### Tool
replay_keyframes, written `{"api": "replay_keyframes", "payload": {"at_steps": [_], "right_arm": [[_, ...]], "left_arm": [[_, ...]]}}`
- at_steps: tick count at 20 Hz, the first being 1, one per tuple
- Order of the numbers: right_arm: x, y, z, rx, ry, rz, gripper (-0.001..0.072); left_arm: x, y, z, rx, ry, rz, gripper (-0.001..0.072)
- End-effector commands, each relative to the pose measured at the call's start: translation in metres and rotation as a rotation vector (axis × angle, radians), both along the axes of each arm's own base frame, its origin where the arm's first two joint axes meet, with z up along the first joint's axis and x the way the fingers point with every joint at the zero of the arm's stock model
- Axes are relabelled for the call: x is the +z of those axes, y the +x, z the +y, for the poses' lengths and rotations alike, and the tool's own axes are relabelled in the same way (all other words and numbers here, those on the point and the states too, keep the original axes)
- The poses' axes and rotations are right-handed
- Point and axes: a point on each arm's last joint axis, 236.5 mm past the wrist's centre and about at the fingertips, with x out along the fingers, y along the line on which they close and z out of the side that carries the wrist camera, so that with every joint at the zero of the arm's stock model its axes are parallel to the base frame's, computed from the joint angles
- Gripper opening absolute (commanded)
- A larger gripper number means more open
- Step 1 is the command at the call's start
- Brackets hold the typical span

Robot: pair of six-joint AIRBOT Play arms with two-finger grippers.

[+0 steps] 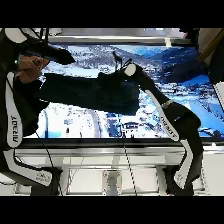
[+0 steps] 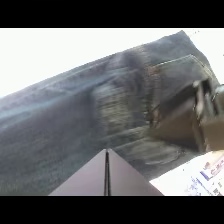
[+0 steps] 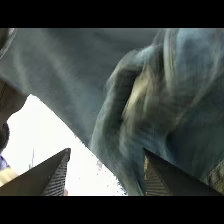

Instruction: Fold the clothes and pants, and hang the long-sleeved shirts on hangers.

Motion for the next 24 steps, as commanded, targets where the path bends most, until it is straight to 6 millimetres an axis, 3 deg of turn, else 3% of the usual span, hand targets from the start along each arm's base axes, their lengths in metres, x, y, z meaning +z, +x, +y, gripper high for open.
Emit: {"api": "replay_keyframes", "payload": {"at_steps": [1, 2, 6, 8, 9, 11, 12, 15, 17, 21, 24], "right_arm": [[0.006, -0.018, -0.006, 0.160, -0.120, -0.043, 0.0505], [0.007, -0.019, -0.038, 0.189, -0.209, -0.017, 0.0504], [0.002, -0.033, -0.210, 0.143, -0.515, 0.176, 0.0506], [-0.010, -0.048, -0.263, 0.102, -0.517, 0.264, 0.0507], [-0.019, -0.052, -0.278, 0.068, -0.490, 0.289, 0.0518], [-0.046, -0.048, -0.292, -0.047, -0.378, 0.298, 0.0678], [-0.057, -0.037, -0.290, -0.133, -0.280, 0.288, 0.0693], [-0.074, 0.000, -0.274, -0.323, 0.024, 0.253, 0.0693], [-0.090, 0.011, -0.268, -0.356, 0.088, 0.264, 0.0693], [-0.123, 0.001, -0.248, -0.319, 0.140, 0.355, 0.0693], [-0.123, -0.005, -0.233, -0.273, 0.141, 0.358, 0.0682]], "left_arm": [[-0.001, -0.004, 0.008, 0.002, 0.009, 0.014, 0.0020], [-0.001, -0.004, 0.008, 0.001, 0.009, 0.015, 0.0020], [-0.001, -0.004, 0.008, 0.002, 0.009, 0.015, 0.0020], [-0.001, -0.004, 0.008, 0.005, 0.007, 0.018, 0.0020], [-0.001, -0.005, 0.008, 0.005, 0.006, 0.023, 0.0020], [-0.002, -0.007, 0.008, -0.001, 0.008, 0.032, 0.0020], [-0.003, -0.007, 0.008, 0.000, 0.008, 0.032, 0.0020], [-0.003, -0.007, 0.007, 0.016, -0.002, 0.044, 0.0020], [-0.003, -0.007, 0.007, 0.020, -0.005, 0.048, 0.0020], [-0.003, -0.007, 0.007, 0.026, -0.008, 0.052, 0.0020], [-0.003, -0.007, 0.008, 0.027, -0.008, 0.052, 0.0020]]}}
